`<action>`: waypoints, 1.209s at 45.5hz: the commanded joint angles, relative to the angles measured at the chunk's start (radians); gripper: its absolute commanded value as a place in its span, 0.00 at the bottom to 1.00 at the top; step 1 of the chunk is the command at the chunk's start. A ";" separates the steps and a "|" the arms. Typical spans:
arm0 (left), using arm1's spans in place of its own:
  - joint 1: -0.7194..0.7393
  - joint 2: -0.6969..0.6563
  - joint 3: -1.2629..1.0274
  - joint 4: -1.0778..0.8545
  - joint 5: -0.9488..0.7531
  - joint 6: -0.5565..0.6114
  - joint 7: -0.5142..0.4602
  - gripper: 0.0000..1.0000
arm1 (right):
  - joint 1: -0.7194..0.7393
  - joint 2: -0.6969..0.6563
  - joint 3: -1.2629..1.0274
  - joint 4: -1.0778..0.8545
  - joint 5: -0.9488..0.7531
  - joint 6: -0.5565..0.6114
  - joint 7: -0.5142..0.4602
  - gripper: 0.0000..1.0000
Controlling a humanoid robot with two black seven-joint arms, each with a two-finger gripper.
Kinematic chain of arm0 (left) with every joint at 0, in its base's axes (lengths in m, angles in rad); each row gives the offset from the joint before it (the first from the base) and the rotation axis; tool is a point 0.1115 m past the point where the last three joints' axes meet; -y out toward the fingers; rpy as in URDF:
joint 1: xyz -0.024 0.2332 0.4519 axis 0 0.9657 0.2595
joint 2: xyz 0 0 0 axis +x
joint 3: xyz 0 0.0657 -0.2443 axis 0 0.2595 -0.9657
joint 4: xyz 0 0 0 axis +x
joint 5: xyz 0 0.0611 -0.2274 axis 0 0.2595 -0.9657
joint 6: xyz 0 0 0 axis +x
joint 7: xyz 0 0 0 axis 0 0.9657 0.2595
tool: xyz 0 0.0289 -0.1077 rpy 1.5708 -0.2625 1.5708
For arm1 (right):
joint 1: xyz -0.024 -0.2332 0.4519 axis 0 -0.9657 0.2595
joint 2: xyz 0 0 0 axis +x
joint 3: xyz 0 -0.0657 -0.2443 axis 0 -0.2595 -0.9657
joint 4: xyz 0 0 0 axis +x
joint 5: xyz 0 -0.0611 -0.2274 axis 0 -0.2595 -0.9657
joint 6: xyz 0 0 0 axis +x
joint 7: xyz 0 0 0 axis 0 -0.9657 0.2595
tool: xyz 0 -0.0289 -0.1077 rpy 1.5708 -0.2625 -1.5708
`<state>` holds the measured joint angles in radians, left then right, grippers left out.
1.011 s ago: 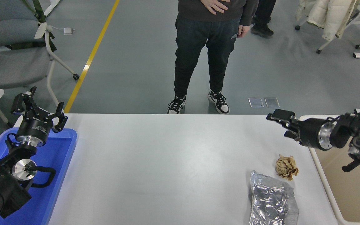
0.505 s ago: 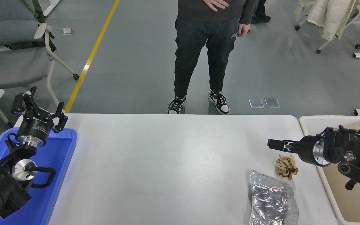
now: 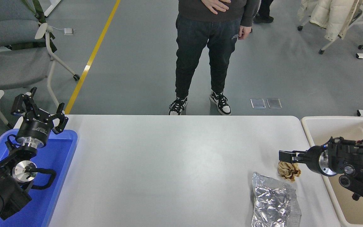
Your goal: Clean the table surface
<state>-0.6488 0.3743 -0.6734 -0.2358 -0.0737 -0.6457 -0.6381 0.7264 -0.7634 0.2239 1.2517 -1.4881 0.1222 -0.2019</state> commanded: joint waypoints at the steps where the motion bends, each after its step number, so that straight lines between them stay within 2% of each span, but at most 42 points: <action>1: 0.000 0.000 0.000 0.000 0.000 0.000 0.000 1.00 | -0.005 -0.048 -0.012 0.090 -0.001 -0.009 0.033 0.99; 27: 0.000 0.000 0.000 0.000 0.000 -0.002 0.000 1.00 | -0.091 -0.126 -0.081 0.114 -0.008 -0.038 0.042 0.99; 41: 0.000 0.000 0.000 0.000 0.000 -0.002 0.000 1.00 | -0.173 -0.122 -0.080 0.172 -0.004 -0.065 0.042 0.99; 55: 0.000 0.000 0.000 0.000 0.000 -0.002 0.000 1.00 | -0.176 -0.097 -0.081 0.164 -0.009 -0.092 0.049 0.99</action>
<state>-0.6489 0.3743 -0.6734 -0.2359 -0.0737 -0.6473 -0.6381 0.5664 -0.8761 0.1446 1.4188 -1.4942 0.0527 -0.1574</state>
